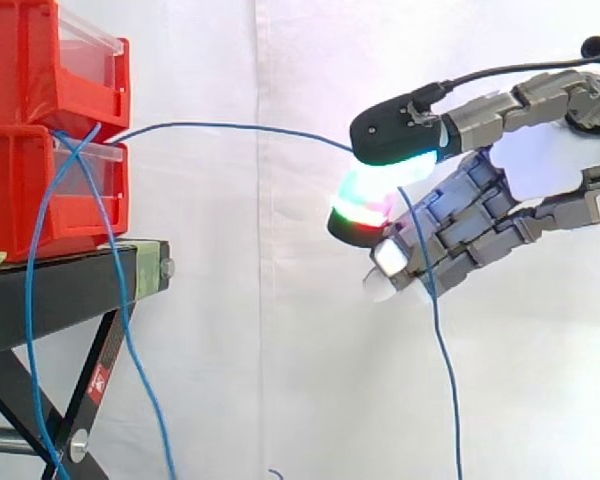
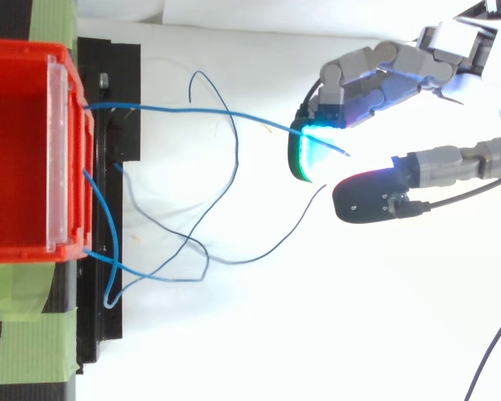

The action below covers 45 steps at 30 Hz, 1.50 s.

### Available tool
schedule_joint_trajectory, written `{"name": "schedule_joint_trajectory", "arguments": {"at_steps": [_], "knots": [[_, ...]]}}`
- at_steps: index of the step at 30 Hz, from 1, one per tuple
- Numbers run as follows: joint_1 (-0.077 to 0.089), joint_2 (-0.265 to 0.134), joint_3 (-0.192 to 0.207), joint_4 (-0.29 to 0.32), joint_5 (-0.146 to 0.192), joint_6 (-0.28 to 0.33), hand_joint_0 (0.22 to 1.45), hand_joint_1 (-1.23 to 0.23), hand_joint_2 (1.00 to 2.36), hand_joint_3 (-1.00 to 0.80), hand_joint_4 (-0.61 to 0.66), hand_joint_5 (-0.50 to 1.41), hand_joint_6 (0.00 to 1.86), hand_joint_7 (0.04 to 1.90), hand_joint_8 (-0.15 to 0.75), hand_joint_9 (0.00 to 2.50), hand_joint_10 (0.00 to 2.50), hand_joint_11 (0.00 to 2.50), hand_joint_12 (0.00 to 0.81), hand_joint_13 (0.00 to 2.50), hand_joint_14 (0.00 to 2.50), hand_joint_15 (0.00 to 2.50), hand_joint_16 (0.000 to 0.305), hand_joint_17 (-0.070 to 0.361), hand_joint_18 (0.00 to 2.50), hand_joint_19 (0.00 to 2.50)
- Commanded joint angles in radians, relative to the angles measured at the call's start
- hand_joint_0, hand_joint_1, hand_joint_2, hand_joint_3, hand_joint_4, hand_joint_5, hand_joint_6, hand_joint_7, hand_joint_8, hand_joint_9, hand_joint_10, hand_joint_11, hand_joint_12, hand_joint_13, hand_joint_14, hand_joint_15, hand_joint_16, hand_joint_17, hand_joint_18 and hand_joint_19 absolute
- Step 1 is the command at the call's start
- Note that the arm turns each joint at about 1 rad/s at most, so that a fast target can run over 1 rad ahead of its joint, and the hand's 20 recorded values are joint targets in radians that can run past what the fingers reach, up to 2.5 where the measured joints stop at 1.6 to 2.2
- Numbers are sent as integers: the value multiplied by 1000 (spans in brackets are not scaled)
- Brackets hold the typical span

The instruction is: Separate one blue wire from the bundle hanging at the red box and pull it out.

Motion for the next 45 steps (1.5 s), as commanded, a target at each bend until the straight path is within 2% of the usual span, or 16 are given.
{"name": "schedule_joint_trajectory", "arguments": {"at_steps": [1,4,6,14,15,16,17,18,27,28,30,37,45], "knots": [[17,0,0,-11,20,11,599,-766,1007,228,-192,-93,832,1266,286,700,15,860,413,370,16,582,58,130,214,433],[27,0,0,-12,46,13,598,-766,1008,228,-191,-94,832,1269,288,702,13,870,413,369,18,577,58,130,215,442],[39,0,0,-26,73,31,598,-766,1008,227,-196,-94,831,1268,289,710,18,873,413,370,16,578,58,130,215,438],[63,11,0,-61,110,82,597,-766,1010,222,-194,-95,830,1275,288,728,16,865,412,379,18,576,57,129,223,441],[74,22,0,-80,136,94,598,-767,1010,218,-194,-95,830,1275,291,728,16,863,412,380,19,577,57,129,223,441],[77,26,-2,-86,144,99,596,-764,1010,222,-191,-96,830,1274,290,728,16,872,411,383,17,579,57,129,224,450],[94,43,-2,-116,174,114,597,-766,1010,217,-195,-96,830,1271,287,730,16,866,411,383,18,574,57,129,225,449],[100,46,0,-126,187,120,597,-765,1010,217,-197,-97,830,1273,289,735,16,865,411,382,19,578,57,129,226,447],[145,55,-3,-150,247,159,598,-764,1012,201,-199,-100,833,1266,291,753,17,882,407,387,17,570,57,127,237,457],[158,60,-3,-164,276,177,597,-764,1012,201,-195,-102,833,1269,292,754,16,894,406,387,17,566,57,127,238,459],[166,63,-3,-181,293,192,598,-764,1012,196,-201,-103,835,1254,293,757,17,888,405,387,16,559,56,127,238,464],[183,63,-3,-198,309,215,591,-753,1014,152,-168,-113,836,1240,293,760,17,908,386,341,16,539,56,125,215,476],[189,65,-6,-195,311,219,591,-753,1016,156,-180,-113,838,1244,292,764,18,909,378,332,17,518,55,124,212,480]]}}
